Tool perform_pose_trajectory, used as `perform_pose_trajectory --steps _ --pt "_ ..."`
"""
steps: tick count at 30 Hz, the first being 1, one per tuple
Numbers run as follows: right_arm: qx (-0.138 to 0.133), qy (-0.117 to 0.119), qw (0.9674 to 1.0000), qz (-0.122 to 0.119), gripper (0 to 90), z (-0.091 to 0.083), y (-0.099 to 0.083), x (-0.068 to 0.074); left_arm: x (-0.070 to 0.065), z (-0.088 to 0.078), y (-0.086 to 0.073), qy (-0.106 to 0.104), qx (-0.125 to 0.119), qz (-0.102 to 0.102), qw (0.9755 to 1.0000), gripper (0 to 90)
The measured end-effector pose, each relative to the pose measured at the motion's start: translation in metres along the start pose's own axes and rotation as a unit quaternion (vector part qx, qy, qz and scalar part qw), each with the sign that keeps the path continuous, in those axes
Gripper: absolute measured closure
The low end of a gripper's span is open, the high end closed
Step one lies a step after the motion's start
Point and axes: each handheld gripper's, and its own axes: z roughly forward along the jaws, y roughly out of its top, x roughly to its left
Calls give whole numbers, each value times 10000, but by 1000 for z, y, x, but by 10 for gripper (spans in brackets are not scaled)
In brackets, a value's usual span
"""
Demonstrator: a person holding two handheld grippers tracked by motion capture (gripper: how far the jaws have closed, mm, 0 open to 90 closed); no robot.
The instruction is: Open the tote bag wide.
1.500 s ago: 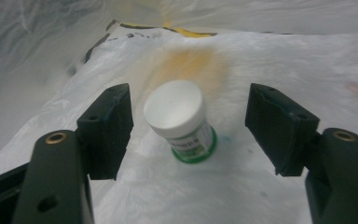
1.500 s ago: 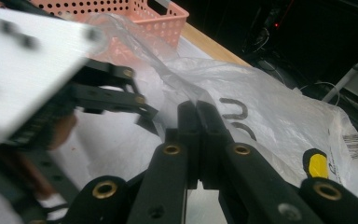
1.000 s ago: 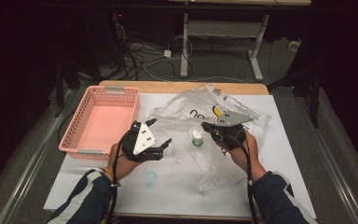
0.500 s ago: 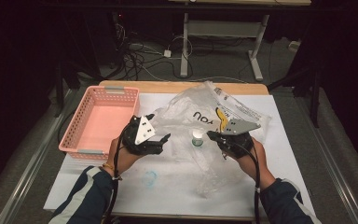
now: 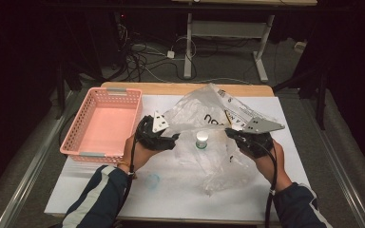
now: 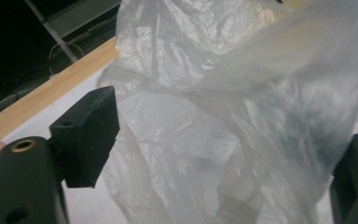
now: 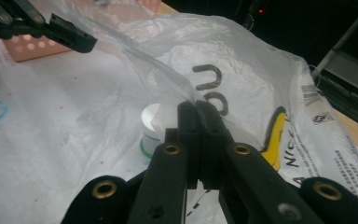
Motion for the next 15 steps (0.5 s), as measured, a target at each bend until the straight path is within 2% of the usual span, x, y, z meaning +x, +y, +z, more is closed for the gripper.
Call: perform_pose_trajectory --steps 2,4,6,7,9,11,13,15 --pt "8 -41 10000 17 900 1 -2 -2 -3 10 1 207 61 117 9997 226" --pt "26 -69 10000 52 900 2 -3 -4 -2 17 0 149 16 58 9999 301" --pt "28 -91 9999 95 900 2 -5 -6 -1 22 0 157 -70 68 9998 416" --pt "28 -102 9999 117 900 2 -6 -8 -1 22 0 82 -126 83 9999 533" --pt "29 -92 9998 153 876 3 -7 -9 -2 20 0 -8 -224 134 9997 694" --pt "31 -108 9998 165 858 3 -8 -9 -3 16 1 -40 -252 250 9994 808" --pt "-11 -111 9998 151 825 1 -7 -8 -3 10 1 0 -288 342 9990 863" --pt "-73 -111 9998 149 757 -2 -6 -6 -2 6 1 -12 -330 335 9989 868"
